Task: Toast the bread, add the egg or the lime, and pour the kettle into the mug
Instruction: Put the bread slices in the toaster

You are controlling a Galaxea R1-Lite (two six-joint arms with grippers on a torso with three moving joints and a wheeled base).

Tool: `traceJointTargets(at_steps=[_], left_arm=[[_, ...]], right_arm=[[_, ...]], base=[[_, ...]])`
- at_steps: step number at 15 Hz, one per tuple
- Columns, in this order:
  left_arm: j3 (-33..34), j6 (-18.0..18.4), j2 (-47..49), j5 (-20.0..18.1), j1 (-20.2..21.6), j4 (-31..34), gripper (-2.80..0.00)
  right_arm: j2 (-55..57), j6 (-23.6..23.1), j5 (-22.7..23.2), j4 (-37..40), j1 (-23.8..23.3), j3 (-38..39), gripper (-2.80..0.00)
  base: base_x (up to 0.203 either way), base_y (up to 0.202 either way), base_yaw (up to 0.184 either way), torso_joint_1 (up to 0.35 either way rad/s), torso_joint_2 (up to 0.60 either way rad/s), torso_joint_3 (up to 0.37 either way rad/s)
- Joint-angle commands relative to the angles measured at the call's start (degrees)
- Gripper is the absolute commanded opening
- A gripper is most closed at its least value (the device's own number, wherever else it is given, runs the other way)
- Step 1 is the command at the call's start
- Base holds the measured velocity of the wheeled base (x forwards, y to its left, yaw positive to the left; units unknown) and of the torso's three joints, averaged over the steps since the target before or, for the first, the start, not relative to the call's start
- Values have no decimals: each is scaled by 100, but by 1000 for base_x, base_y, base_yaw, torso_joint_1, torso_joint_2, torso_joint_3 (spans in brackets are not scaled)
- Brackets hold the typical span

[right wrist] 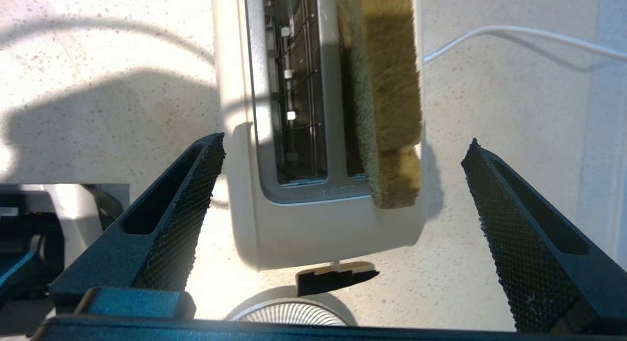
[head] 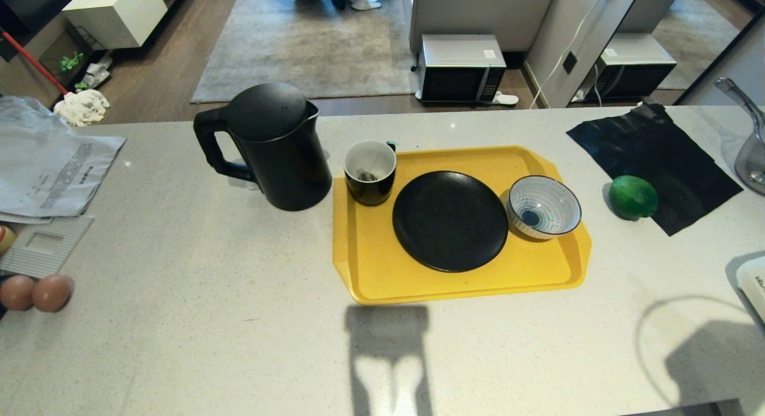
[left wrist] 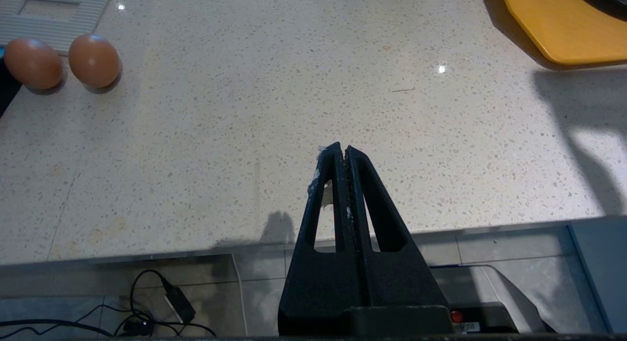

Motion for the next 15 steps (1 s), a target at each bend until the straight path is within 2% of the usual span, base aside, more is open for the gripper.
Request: traceJointTargets(at_steps=[1, 3, 5, 12, 15], left_arm=[[97, 3, -13, -2, 1, -5, -280], [97, 3, -13, -2, 1, -5, -280], [97, 3, -13, -2, 1, -5, -280], [97, 3, -13, -2, 1, -5, -280], [97, 3, -13, -2, 1, -5, -280]], right_arm=[[-60, -38, 82, 18, -74, -116, 0], [-68, -26, 152, 18, -132, -216, 0], [-166, 199, 252, 18, -140, -290, 0], [-889, 1816, 493, 1, -140, -416, 0], [-930, 1882, 698, 0, -140, -401, 0]], base=[[0, 0, 0, 0, 0, 0], [0, 0, 0, 0, 0, 0], [0, 0, 0, 0, 0, 0], [0, 0, 0, 0, 0, 0], [0, 0, 0, 0, 0, 0]])
